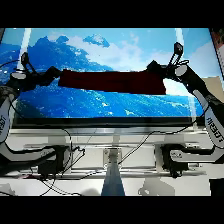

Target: Fold the clothes and pants, and hang the long-sleeved shirts on hangers.

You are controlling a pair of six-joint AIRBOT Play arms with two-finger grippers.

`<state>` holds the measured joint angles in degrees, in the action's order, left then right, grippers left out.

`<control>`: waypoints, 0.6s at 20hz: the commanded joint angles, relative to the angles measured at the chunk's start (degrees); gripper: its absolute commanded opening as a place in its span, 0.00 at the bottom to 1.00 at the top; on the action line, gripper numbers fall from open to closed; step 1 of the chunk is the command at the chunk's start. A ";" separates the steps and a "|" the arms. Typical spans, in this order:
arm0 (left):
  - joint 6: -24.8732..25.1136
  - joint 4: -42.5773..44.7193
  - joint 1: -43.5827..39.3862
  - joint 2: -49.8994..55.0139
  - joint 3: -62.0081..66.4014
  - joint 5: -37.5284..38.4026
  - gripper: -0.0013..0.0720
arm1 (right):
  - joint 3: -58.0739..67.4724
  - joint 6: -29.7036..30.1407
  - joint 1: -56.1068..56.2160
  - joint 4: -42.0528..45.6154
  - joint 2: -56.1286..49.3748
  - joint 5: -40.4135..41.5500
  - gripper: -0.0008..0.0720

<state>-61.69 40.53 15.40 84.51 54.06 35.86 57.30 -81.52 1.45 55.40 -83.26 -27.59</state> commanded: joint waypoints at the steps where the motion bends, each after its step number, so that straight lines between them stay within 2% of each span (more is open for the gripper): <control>1: -3.52 7.61 2.69 1.79 1.46 8.68 0.97 | 0.09 -0.04 -0.33 0.72 -0.13 -3.08 0.88; 3: -3.50 7.43 1.88 4.57 3.26 12.35 0.97 | 0.09 -0.04 -0.33 0.68 -0.13 -3.96 0.88; 6: -3.21 7.43 -1.16 8.70 6.38 13.18 0.96 | 0.09 0.72 -0.33 0.72 -0.13 -7.37 0.87; 7: -1.79 7.41 -2.27 9.66 7.54 12.87 0.95 | 0.09 2.62 -0.33 0.72 -0.13 -7.98 0.87; 8: -0.33 7.37 -3.63 10.36 8.59 12.09 0.90 | 0.09 4.57 -0.31 0.68 -0.11 -8.52 0.87; 10: -0.24 6.27 -6.21 10.54 9.40 8.52 0.59 | 0.09 6.21 -0.11 0.68 -0.11 -9.18 0.83; 11: -0.22 6.16 -7.37 10.54 9.84 7.30 0.29 | 0.09 6.27 0.46 0.63 -0.11 -9.29 0.68; 12: 0.26 6.16 -8.15 10.51 10.45 7.39 0.05 | 0.11 6.49 1.40 0.66 -0.11 -9.27 0.47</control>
<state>-62.78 47.64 10.04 94.35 62.67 45.91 57.36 -77.10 1.72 56.10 -83.35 -35.55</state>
